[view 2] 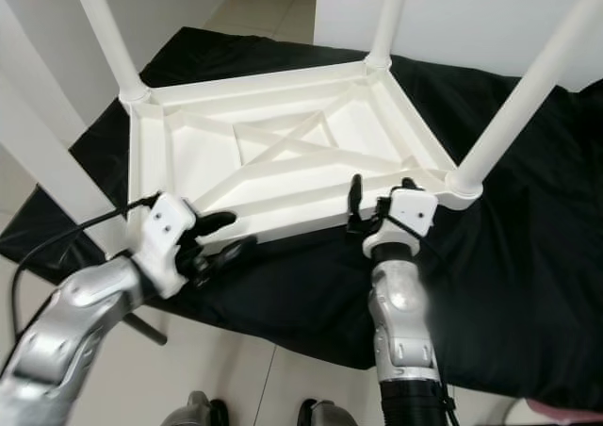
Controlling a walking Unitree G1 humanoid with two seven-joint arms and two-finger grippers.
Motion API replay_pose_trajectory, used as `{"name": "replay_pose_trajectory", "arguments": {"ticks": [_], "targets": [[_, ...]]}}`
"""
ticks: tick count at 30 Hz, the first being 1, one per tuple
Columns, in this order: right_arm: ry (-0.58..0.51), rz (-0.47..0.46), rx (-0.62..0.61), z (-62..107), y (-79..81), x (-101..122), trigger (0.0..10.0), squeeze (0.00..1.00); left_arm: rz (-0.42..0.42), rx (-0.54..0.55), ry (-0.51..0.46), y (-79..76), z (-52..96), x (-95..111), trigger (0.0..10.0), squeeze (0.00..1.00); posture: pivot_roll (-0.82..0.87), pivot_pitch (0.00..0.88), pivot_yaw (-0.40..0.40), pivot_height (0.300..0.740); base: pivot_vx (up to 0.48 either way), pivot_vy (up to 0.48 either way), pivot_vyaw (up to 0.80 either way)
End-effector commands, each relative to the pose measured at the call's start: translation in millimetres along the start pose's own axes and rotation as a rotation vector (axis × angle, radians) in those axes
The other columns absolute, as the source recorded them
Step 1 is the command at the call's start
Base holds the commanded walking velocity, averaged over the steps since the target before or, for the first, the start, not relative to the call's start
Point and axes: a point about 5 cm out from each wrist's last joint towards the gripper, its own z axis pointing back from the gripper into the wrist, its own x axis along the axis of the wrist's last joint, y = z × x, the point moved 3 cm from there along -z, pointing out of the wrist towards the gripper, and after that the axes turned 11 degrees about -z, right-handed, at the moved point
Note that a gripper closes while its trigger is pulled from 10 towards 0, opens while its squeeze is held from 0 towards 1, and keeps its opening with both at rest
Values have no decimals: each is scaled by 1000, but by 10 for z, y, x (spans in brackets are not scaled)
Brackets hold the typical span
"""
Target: Building children table
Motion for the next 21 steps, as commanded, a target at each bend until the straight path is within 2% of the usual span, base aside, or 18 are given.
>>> {"name": "replay_pose_trajectory", "arguments": {"ticks": [1, 2, 4, 6, 7, 8, 11, 14, 17, 20, 21], "targets": [[26, 9, -9, 13, -17, -53, 10000, 0, 13, -71, -18, -76, 27, 22, 10000, 0, 88, 151, -9, 740, 0, 0, 0], [33, 13, -8, 5, -9, -71, 10000, 0, 11, -89, 26, -97, 166, -17, 10000, 0, 96, 151, -12, 740, 0, 0, 0], [33, 13, -8, 5, -9, -71, 10000, 0, 11, -89, 26, -97, 166, -17, 10000, 0, 96, 151, -12, 740, 0, 0, 0], [44, 12, 11, -31, 37, -99, 10000, 0, 18, -107, 123, -102, 419, -111, 10000, 0, 81, 152, -45, 740, 0, 0, 0], [44, 12, 11, -31, 37, -99, 10000, 0, 18, -107, 123, -102, 419, -111, 10000, 0, 81, 152, -45, 740, 0, 0, 0], [45, 18, 28, -63, 72, -103, 10000, 0, 39, -97, 174, -77, 561, -153, 10000, 0, 90, 157, -41, 740, 0, 0, 0], [45, 22, 26, -72, 64, -103, 10000, 0, 41, -86, 188, -48, 621, -156, 10000, 0, 95, 157, -38, 740, 0, 0, 0], [46, 28, 18, -76, 36, -108, 10000, 0, 34, -64, 210, 48, 732, -145, 10000, 0, 98, 155, -31, 740, 0, 0, 0], [45, 30, 16, -78, 31, -106, 10000, 0, 26, -55, 219, 86, 769, -143, 10000, 0, 98, 155, -31, 740, 0, 0, 0], [36, 35, 8, -94, 13, -82, 10000, 0, 11, -31, 279, 229, 960, -152, 10000, 0, 114, 151, -13, 740, 0, 0, 0], [36, 35, 8, -94, 13, -82, 10000, 0, 11, -31, 279, 229, 960, -152, 10000, 0, 114, 151, -13, 740, 0, 0, 0]]}}
